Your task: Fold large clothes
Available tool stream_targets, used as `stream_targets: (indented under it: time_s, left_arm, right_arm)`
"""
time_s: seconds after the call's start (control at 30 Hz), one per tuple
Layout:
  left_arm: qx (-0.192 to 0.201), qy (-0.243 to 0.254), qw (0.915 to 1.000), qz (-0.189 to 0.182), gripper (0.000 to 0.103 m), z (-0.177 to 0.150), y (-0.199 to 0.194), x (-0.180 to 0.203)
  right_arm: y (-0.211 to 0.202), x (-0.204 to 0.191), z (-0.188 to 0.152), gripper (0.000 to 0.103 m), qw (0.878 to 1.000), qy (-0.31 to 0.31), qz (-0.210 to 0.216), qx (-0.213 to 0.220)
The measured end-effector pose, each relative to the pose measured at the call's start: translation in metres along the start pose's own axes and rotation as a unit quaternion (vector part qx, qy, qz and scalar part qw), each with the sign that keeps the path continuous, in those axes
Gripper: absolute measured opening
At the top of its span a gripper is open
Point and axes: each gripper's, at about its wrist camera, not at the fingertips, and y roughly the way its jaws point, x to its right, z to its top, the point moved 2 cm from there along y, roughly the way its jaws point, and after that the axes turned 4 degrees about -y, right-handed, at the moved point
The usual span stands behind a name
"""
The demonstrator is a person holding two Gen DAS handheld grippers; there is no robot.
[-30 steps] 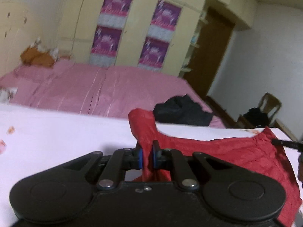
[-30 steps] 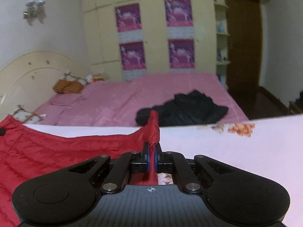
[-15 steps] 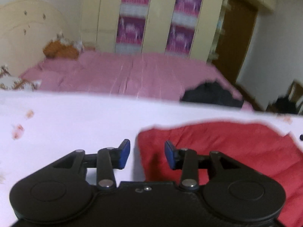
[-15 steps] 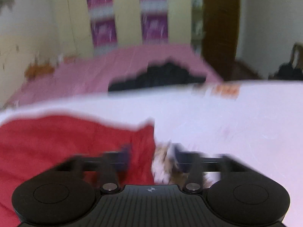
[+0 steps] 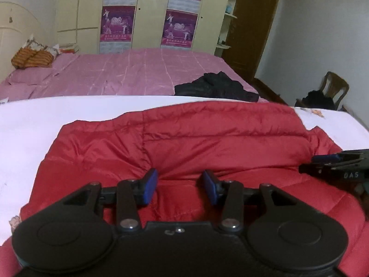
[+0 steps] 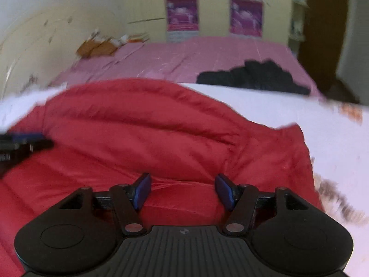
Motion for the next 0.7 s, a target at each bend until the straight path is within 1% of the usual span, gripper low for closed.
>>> stream_targets:
  time_s: [0.1,0.13,0.17,0.2,0.23,0.33,0.37,0.4,0.43,0.47,0.53,0.6,0.63,0.67,0.7]
  left_arm:
    - [-0.005,-0.006,1.0000,-0.003,0.043,0.001,-0.005,-0.002]
    - [-0.005,-0.016,0.9999,0.001,0.043,0.002,-0.011,-0.005]
    - [0.006,-0.020,0.9998,-0.004,0.046,0.002,-0.025,-0.004]
    - [0.020,-0.020,0.9995,-0.010,0.047,-0.001,-0.039,-0.004]
    - [0.038,-0.022,0.9990,-0.009,0.048,-0.006,-0.062,-0.004]
    - [0.061,-0.027,0.9977,-0.014,0.049,-0.033,-0.098,-0.001]
    - [0.058,-0.025,0.9979,-0.011,0.049,-0.042,-0.102,0.001]
    - [0.057,-0.021,0.9981,-0.002,0.049,-0.051,-0.102,0.001]
    - [0.049,-0.014,0.9986,0.011,0.049,-0.060,-0.097,0.000]
    - [0.043,-0.009,0.9989,0.019,0.049,-0.062,-0.089,0.000]
    - [0.040,-0.025,0.9986,0.021,0.049,-0.061,-0.082,-0.004]
    - [0.031,-0.039,0.9981,0.036,0.047,-0.053,-0.084,-0.002]
    - [0.035,-0.044,0.9978,0.035,0.047,-0.050,-0.094,0.004]
    - [0.048,-0.042,0.9977,0.022,0.048,-0.053,-0.109,0.008]
    - [0.057,-0.032,0.9977,0.019,0.048,-0.055,-0.120,0.019]
  right_arm:
    - [-0.004,-0.002,0.003,0.061,1.000,-0.009,-0.009,-0.001]
    - [-0.013,-0.003,0.004,0.061,1.000,-0.002,-0.016,0.003]
    - [-0.027,-0.008,0.002,0.061,1.000,-0.004,-0.023,0.016]
    - [-0.048,-0.013,0.000,0.061,0.999,-0.018,-0.018,0.042]
    - [-0.064,-0.018,0.000,0.061,0.998,-0.029,-0.011,0.057]
    - [-0.105,-0.038,-0.023,0.061,0.994,-0.074,0.022,0.081]
    - [-0.107,-0.042,-0.031,0.061,0.993,-0.081,0.036,0.076]
    - [-0.105,-0.046,-0.040,0.061,0.993,-0.089,0.043,0.066]
    - [-0.096,-0.049,-0.048,0.061,0.993,-0.103,0.030,0.052]
    - [-0.087,-0.048,-0.054,0.061,0.994,-0.104,0.017,0.039]
    - [-0.073,-0.039,-0.058,0.061,0.997,-0.066,0.020,0.026]
    - [-0.073,-0.039,-0.053,0.061,0.999,-0.048,-0.004,0.020]
    - [-0.081,-0.044,-0.050,0.061,0.999,-0.042,-0.015,0.022]
    - [-0.094,-0.050,-0.049,0.061,0.998,-0.043,-0.006,0.038]
    - [-0.108,-0.058,-0.051,0.061,0.998,-0.042,0.003,0.052]
